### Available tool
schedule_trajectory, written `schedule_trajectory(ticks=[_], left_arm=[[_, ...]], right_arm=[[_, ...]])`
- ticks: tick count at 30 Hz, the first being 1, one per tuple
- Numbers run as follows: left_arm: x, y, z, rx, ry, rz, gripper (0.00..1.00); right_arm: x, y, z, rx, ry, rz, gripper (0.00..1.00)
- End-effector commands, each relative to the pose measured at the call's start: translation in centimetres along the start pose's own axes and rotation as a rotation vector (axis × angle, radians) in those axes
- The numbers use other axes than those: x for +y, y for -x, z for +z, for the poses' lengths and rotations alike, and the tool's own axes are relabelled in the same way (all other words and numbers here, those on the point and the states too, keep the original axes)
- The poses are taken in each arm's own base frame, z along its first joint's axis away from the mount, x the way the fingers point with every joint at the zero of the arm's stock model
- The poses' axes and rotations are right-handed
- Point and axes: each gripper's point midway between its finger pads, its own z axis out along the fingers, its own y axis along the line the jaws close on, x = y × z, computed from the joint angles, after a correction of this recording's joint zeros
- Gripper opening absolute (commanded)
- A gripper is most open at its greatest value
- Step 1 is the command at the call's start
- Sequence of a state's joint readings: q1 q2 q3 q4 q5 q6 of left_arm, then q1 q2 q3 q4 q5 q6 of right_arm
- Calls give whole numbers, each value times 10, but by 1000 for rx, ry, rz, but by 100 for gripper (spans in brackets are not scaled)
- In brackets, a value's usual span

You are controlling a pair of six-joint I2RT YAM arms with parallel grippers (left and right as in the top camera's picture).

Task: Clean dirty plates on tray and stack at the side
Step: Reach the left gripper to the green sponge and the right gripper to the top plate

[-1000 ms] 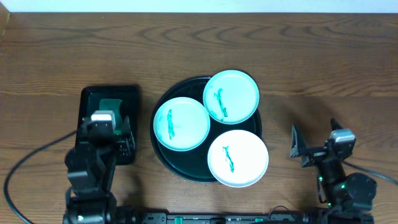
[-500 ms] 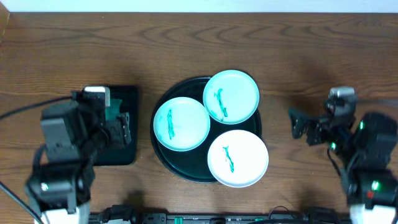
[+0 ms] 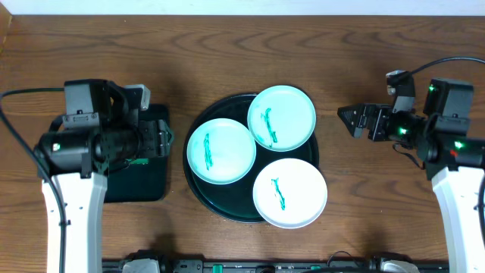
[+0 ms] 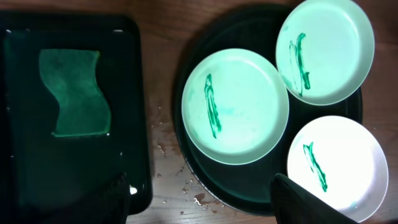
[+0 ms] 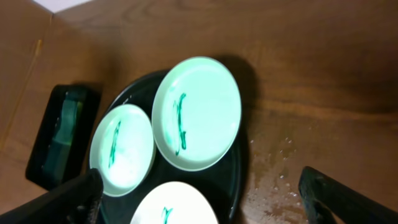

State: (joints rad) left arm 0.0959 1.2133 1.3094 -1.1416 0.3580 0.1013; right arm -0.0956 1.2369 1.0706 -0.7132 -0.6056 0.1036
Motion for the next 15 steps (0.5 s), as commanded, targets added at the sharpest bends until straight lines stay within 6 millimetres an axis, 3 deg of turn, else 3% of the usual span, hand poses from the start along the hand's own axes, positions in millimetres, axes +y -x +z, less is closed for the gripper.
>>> schedule_trajectory(ticks=[1,6,11,15], left_arm=[[-2,6,5,13,-21,-10,73],[6,7,14,37,10,-20,73],[49,10,7,5,223,-225,73],[60,15,-1,-23,253,-263,73]], right_arm=[[14,-2,11,39,55,44,93],[16,-10,32,79,-9,102,91],[34,-15,55,99,-14,131,87],[50,-22,76,121,-19,127,86]])
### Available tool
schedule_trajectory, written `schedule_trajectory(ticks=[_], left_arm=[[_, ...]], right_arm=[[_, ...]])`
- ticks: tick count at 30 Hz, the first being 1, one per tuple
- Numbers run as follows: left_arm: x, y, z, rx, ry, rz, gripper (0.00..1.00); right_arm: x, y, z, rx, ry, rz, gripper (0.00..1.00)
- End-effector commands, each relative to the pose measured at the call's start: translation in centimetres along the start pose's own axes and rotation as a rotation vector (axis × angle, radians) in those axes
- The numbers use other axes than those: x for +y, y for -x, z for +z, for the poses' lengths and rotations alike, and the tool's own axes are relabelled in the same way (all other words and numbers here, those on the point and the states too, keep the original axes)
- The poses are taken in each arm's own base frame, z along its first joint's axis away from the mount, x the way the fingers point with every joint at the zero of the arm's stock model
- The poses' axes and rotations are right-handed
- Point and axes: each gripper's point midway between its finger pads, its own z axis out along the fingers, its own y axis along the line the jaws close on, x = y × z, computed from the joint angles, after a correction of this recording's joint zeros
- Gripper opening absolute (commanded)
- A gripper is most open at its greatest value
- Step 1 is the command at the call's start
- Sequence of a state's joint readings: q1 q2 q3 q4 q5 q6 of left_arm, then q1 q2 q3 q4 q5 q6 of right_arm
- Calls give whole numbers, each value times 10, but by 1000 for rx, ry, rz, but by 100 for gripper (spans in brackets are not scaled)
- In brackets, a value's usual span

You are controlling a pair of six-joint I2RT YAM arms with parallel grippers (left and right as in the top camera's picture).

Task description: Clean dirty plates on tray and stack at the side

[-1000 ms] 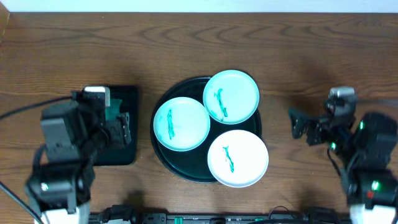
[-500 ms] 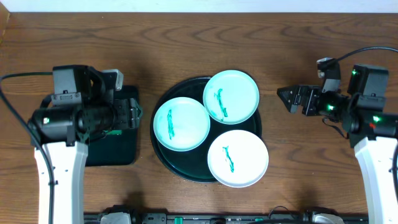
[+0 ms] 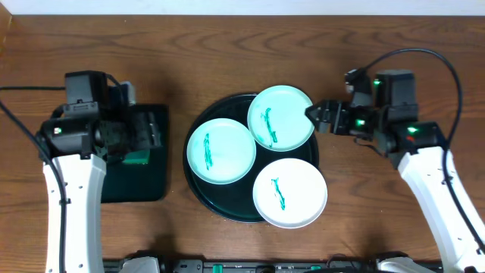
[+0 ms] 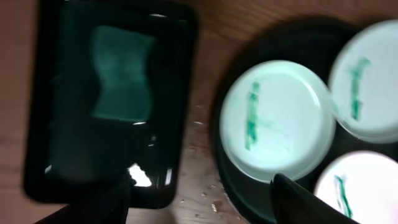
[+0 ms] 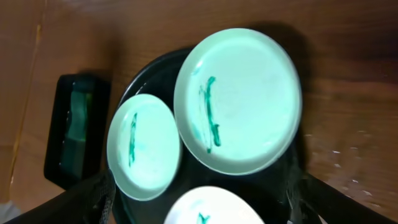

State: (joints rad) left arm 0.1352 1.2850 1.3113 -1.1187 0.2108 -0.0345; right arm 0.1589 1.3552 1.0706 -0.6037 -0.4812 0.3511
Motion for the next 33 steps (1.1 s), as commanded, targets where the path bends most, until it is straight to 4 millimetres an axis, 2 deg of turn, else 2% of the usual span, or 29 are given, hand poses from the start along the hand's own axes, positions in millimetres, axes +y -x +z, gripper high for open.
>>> schedule_trajectory(ticks=[1,6,15,22,27,33], left_arm=[[19,15,-14,-60,84,-92,73],[29,17,-17,-70,136,-98,72],[47,7,-16,-28,237,-104,73],[51,6,0,38,252,-108,73],[60,5,13,79,301,-150,73],[63,7,22,97,307,-152,73]], right_arm=[[13,-3,19,10,-33,41,85],[29,-13,41,55,-35,12,82],[51,-20,76,142,-69,-37,75],[60,-39,117,223,-103,-41,71],[64,-55,142,262,-101,-60,62],[63,-78,157,321,-127,-67,49]])
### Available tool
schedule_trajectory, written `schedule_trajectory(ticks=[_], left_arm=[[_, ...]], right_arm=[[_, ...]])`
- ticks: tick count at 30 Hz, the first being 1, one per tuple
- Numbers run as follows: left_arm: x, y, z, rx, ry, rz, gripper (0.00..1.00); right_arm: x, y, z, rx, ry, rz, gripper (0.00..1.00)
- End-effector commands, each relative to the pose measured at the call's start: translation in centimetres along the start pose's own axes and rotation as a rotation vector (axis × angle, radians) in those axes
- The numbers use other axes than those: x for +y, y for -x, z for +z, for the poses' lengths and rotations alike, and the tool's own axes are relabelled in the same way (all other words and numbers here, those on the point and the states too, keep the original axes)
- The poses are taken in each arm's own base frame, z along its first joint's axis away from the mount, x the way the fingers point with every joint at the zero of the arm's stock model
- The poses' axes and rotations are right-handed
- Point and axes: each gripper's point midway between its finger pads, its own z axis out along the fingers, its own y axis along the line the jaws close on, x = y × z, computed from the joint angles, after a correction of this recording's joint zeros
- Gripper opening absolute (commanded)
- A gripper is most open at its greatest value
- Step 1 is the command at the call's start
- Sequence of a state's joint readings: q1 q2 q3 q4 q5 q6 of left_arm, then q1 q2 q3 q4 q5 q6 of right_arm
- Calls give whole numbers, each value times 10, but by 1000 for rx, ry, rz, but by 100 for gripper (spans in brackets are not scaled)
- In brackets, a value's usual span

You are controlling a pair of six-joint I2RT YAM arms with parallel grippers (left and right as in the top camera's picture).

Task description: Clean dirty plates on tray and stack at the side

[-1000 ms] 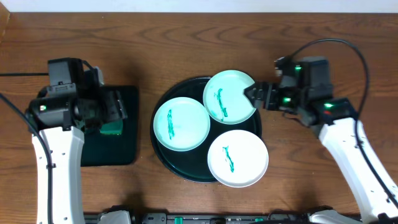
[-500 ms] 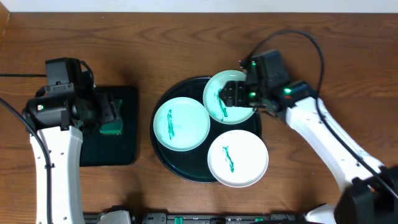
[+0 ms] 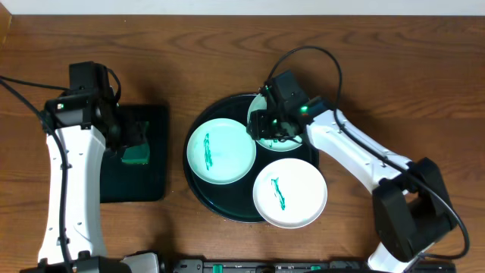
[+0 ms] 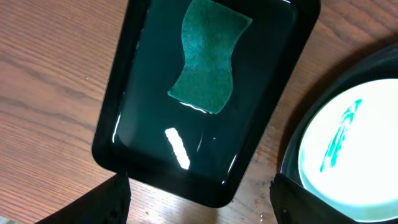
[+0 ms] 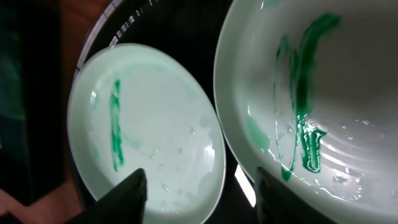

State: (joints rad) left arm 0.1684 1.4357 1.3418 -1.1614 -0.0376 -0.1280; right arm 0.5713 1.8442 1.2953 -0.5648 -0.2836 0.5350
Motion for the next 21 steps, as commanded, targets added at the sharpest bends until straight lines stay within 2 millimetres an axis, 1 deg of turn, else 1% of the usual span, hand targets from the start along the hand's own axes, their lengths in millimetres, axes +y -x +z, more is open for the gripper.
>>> schedule_trajectory(ticks=[1,4,7,9,17,21], left_arm=[[5,9,-3,-23,25,-27,72],[5,9,-3,-23,25,-27,73],[5,8,-3,-20,25,-27,73],[5,8,-3,-19,25,-27,73],[5,7,-2,-13,27,-27,73],[5,8,-1,-15,27,-26,73]], right_arm=[[8,-5,6,14,-16,-13,47],[7,-15,11,36,-53,-27,40],[0,-27,16,58,-123,-22,30],[-3,-32,22,68,-153,-27,27],[-13,-40,45,97,-192,-11,22],[-13,-38,53,92,-181,-3,12]])
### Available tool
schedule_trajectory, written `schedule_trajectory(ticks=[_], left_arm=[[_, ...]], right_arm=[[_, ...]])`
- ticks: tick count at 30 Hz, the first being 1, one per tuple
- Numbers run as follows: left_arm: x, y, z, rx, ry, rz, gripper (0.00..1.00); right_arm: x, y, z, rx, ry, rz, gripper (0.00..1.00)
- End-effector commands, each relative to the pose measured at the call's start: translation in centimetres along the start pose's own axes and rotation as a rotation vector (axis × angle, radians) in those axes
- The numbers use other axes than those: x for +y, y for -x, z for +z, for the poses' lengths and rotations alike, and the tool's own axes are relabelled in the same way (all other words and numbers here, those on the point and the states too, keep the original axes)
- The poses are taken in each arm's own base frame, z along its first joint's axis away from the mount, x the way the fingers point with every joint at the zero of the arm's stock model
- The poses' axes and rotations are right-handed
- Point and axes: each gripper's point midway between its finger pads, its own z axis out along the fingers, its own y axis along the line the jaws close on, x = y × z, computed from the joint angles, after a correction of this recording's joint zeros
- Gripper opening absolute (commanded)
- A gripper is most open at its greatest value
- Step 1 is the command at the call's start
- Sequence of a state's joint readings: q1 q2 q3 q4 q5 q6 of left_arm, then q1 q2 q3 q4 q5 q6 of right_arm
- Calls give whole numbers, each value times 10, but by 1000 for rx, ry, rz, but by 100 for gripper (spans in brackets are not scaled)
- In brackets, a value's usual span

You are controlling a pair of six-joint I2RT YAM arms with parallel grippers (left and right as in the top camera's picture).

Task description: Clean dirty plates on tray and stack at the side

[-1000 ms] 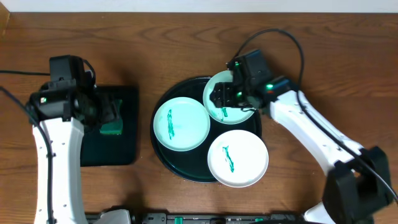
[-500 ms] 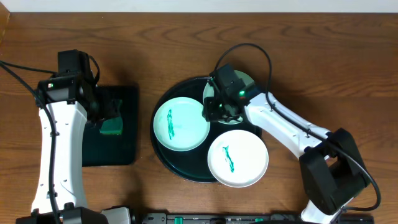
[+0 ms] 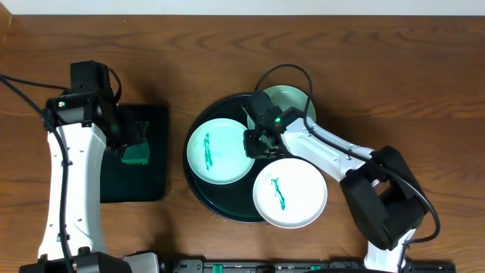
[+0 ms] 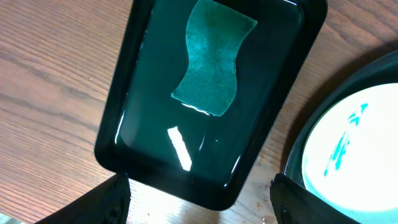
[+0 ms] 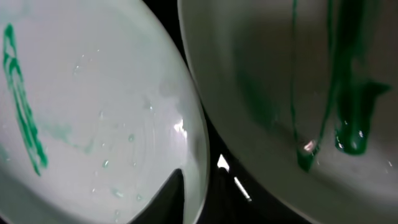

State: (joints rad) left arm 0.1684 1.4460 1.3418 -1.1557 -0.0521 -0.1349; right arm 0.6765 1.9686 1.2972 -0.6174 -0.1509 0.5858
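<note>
Three plates with green smears lie on the round black tray (image 3: 198,182): a mint left plate (image 3: 216,152), a mint back plate (image 3: 294,102) partly under my right arm, and a white front plate (image 3: 292,196). My right gripper (image 3: 255,144) is low between the left plate (image 5: 93,106) and the back plate (image 5: 298,74). One of its fingers (image 5: 173,198) lies on the left plate's rim; the other is lost in the dark. The green sponge (image 4: 214,56) lies in the wet rectangular tray (image 4: 118,137). My left gripper (image 4: 199,202) hangs open above that tray's near edge.
The rectangular tray (image 3: 114,186) sits left of the round tray on the brown wooden table (image 3: 379,45). My right arm (image 3: 333,152) stretches across the round tray's right side. Cables loop over the back plate and over the table's left side.
My right gripper has dropped closer to the tray, into the gap between the left and back plates, with its visible finger now nearer the middle, on the left plate's rim. The left gripper barely shifted.
At first both grippers were open, the left beside the rectangular tray and the right off to the right of the round tray. The left then stood over the sponge tray. The right came to the back plate's edge, crossed over it, and is now low between two plates.
</note>
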Motion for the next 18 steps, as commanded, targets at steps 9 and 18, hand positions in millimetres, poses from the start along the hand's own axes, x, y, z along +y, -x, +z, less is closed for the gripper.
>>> schedule_trajectory(ticks=[9,18], left_arm=[[1,6,12,29,21,-14,73],[-5,6,62,167,39,50,65]], right_arm=[[3,6,15,-5,5,27,5],[1,5,18,11,13,36,1]])
